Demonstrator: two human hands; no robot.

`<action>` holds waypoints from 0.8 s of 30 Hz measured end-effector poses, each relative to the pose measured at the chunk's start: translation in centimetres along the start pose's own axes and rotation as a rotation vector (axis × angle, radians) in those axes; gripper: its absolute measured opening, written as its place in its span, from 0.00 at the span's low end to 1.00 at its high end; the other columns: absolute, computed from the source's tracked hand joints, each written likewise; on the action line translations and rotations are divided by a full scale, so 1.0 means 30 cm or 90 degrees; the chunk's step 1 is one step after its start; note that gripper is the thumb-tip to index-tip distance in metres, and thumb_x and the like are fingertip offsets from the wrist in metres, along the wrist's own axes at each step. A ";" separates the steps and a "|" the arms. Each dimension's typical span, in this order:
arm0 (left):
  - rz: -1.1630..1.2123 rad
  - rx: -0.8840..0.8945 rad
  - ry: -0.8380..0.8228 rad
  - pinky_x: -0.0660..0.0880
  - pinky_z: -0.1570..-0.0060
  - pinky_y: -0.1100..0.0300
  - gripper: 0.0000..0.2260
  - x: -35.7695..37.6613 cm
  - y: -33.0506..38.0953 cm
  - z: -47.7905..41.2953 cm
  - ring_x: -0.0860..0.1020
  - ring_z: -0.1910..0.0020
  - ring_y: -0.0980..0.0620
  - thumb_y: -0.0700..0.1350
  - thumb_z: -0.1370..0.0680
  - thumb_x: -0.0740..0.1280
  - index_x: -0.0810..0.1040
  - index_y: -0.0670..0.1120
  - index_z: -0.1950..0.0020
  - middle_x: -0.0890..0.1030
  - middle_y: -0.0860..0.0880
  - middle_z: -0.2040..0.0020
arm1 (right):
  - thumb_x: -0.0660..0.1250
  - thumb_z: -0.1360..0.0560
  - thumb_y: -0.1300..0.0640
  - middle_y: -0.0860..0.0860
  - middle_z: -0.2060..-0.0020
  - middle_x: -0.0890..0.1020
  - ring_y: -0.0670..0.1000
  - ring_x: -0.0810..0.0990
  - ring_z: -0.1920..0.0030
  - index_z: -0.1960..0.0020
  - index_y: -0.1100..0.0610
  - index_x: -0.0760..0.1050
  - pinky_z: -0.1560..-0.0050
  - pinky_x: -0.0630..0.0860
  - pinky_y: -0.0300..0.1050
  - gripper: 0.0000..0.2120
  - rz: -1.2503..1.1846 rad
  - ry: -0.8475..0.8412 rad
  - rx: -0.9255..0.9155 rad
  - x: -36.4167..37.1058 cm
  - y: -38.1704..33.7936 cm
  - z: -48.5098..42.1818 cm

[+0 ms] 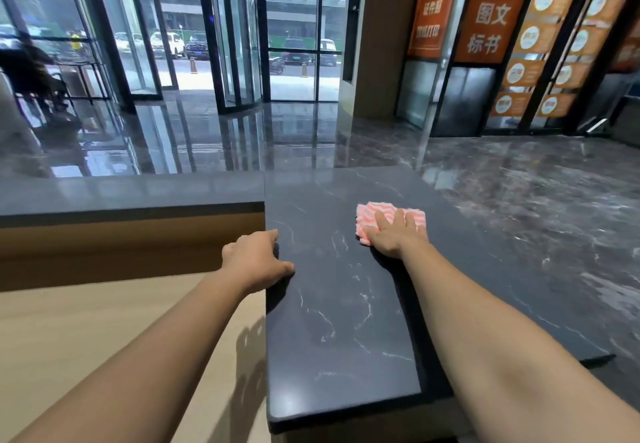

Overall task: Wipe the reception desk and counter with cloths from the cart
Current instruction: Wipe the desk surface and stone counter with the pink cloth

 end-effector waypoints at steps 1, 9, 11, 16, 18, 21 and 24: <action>0.051 -0.015 -0.019 0.73 0.43 0.52 0.19 0.002 -0.017 -0.018 0.78 0.45 0.50 0.55 0.30 0.73 0.75 0.54 0.42 0.81 0.57 0.47 | 0.44 0.20 0.39 0.54 0.21 0.38 0.56 0.37 0.22 0.21 0.43 0.40 0.24 0.41 0.58 0.30 0.001 -0.004 -0.012 -0.002 -0.032 -0.029; 0.520 -0.216 -0.063 0.68 0.61 0.62 0.15 0.041 -0.077 -0.086 0.70 0.62 0.58 0.35 0.21 0.65 0.63 0.50 0.61 0.68 0.55 0.60 | 0.47 0.19 0.43 0.56 0.21 0.39 0.57 0.37 0.22 0.21 0.44 0.41 0.24 0.39 0.60 0.29 0.027 -0.012 -0.149 -0.011 -0.368 -0.195; 0.632 -0.271 -0.040 0.69 0.54 0.59 0.10 0.060 -0.105 -0.098 0.72 0.59 0.55 0.35 0.21 0.63 0.66 0.45 0.58 0.70 0.53 0.58 | 0.45 0.18 0.44 0.55 0.21 0.39 0.58 0.37 0.22 0.21 0.44 0.41 0.24 0.38 0.60 0.28 0.047 -0.008 -0.215 0.013 -0.491 -0.198; 0.902 -0.336 0.052 0.70 0.61 0.59 0.09 0.084 -0.137 -0.105 0.72 0.65 0.52 0.46 0.19 0.63 0.77 0.43 0.54 0.76 0.47 0.63 | 0.44 0.17 0.45 0.55 0.21 0.40 0.58 0.38 0.22 0.20 0.45 0.45 0.25 0.39 0.61 0.26 0.112 0.007 -0.402 0.106 -0.761 -0.123; 0.960 -0.352 0.080 0.73 0.64 0.62 0.11 0.086 -0.136 -0.102 0.76 0.64 0.53 0.48 0.18 0.61 0.79 0.43 0.48 0.80 0.47 0.59 | 0.45 0.17 0.45 0.54 0.21 0.40 0.57 0.38 0.22 0.20 0.45 0.46 0.25 0.40 0.59 0.26 0.137 0.009 -0.435 0.123 -0.788 -0.115; 0.996 -0.348 0.065 0.78 0.64 0.62 0.18 0.094 -0.109 -0.094 0.82 0.60 0.53 0.52 0.17 0.58 0.75 0.41 0.34 0.82 0.44 0.46 | 0.44 0.17 0.45 0.54 0.21 0.42 0.56 0.40 0.21 0.20 0.47 0.44 0.23 0.43 0.56 0.26 0.134 0.013 -0.457 0.106 -0.751 -0.140; 0.983 -0.366 0.050 0.74 0.43 0.55 0.21 0.101 -0.085 -0.070 0.77 0.38 0.50 0.53 0.17 0.56 0.68 0.43 0.28 0.74 0.47 0.31 | 0.44 0.16 0.47 0.54 0.21 0.44 0.55 0.42 0.21 0.20 0.48 0.45 0.23 0.45 0.53 0.26 0.113 0.021 -0.422 0.054 -0.634 -0.214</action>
Point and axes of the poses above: each hand's wrist, its own z-axis away from the middle knuckle, its own x-axis out of the palm, y = z × x, the point moved 8 cm from there along -z, towards the middle knuckle
